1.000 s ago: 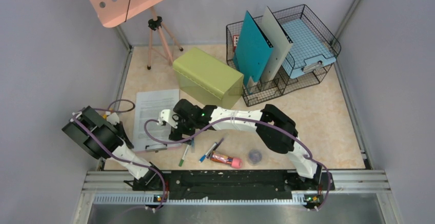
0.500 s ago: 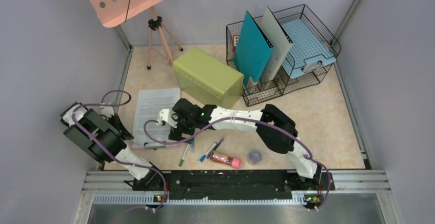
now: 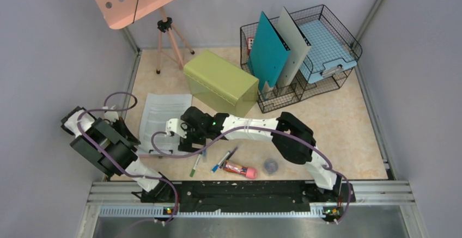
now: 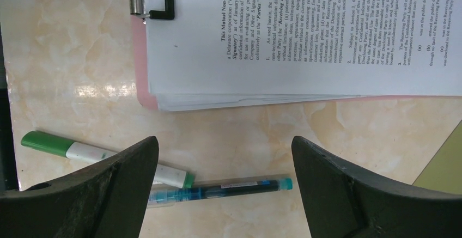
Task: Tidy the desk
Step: Pick up the folder from the corner of the board.
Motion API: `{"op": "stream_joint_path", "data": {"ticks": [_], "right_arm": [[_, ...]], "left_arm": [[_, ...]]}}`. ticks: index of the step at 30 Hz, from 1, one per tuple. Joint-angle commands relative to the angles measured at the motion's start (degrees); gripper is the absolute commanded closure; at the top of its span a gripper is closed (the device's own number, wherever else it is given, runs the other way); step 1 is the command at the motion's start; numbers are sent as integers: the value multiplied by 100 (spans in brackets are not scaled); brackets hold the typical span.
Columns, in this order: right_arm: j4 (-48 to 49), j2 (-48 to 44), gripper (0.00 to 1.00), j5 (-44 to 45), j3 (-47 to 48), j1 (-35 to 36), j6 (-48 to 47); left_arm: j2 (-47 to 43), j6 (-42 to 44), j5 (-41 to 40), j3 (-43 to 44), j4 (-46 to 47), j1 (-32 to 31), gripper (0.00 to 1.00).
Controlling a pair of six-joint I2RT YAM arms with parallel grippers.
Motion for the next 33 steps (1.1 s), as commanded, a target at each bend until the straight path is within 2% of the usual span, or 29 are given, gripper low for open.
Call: {"op": "stream_joint_path", "data": {"ticks": [1, 6, 15, 22, 33], "right_arm": [[264, -4, 8, 171, 310, 288, -33], [419, 36, 8, 504, 292, 548, -176], [612, -24, 8, 832, 135, 657, -137], [862, 103, 8, 1705, 128, 890, -425], [888, 298, 10, 1997, 246, 1082, -323]], "left_arm": [[-347, -85, 328, 139, -322, 44, 100], [-474, -94, 660, 364, -801, 46, 100], [-661, -298, 786, 831, -1075, 44, 100], [-696, -296, 761, 851, -1100, 40, 100], [-667, -236, 735, 948, -1230, 39, 100]]}}
